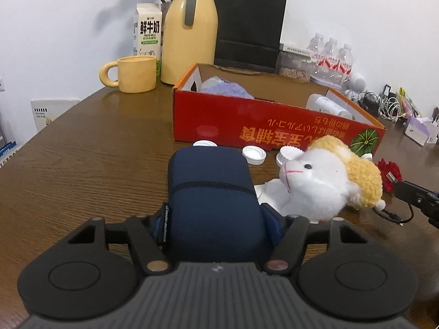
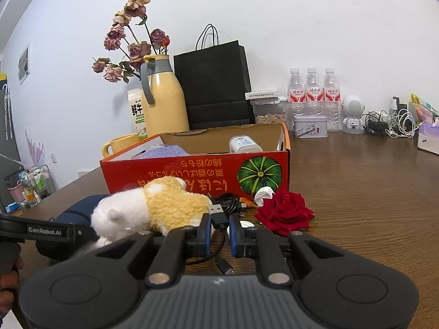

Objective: Organize objects
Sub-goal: 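Carry the navy case and USB cable into the box and open both tools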

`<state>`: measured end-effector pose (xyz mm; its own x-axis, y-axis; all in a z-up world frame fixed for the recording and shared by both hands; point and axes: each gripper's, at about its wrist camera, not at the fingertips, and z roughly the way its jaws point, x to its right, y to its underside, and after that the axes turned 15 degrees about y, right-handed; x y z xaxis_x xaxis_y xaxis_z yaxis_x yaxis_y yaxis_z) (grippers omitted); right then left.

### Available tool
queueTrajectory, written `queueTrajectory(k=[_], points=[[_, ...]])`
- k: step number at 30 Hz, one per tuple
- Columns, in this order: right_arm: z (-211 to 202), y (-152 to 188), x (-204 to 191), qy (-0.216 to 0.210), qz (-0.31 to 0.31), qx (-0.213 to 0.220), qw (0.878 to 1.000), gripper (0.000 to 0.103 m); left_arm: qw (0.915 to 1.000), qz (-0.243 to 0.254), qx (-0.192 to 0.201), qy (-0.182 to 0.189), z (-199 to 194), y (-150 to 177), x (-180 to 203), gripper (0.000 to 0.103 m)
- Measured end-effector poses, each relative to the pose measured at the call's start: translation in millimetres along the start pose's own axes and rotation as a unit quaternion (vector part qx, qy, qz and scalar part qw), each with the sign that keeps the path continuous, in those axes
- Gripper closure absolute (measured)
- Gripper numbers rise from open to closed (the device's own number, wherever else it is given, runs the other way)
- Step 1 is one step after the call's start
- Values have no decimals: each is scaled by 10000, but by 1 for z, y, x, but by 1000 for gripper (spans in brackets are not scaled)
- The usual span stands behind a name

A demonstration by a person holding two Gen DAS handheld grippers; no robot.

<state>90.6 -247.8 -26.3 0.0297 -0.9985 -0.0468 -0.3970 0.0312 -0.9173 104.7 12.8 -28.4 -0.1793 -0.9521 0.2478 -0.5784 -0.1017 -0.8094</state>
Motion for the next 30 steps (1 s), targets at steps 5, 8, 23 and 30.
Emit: queueTrajectory(k=[5,8,23,30], points=[[-7,2,-1,-60,50,131,9999,90,9998,92,143,54,-11,-2,-1,38],[-9,2,-1,-87,69,200,9997,90,9993,175,313,85,-21,-8,1,38],[-2,-56,-22,-265,-13,791,9965,90,9914,656,1085,324,-23,-76,23,38],[14,-93,-33,-238,-15,1094,9937,90,9887,730,1221,478,-3,-106,29,38]])
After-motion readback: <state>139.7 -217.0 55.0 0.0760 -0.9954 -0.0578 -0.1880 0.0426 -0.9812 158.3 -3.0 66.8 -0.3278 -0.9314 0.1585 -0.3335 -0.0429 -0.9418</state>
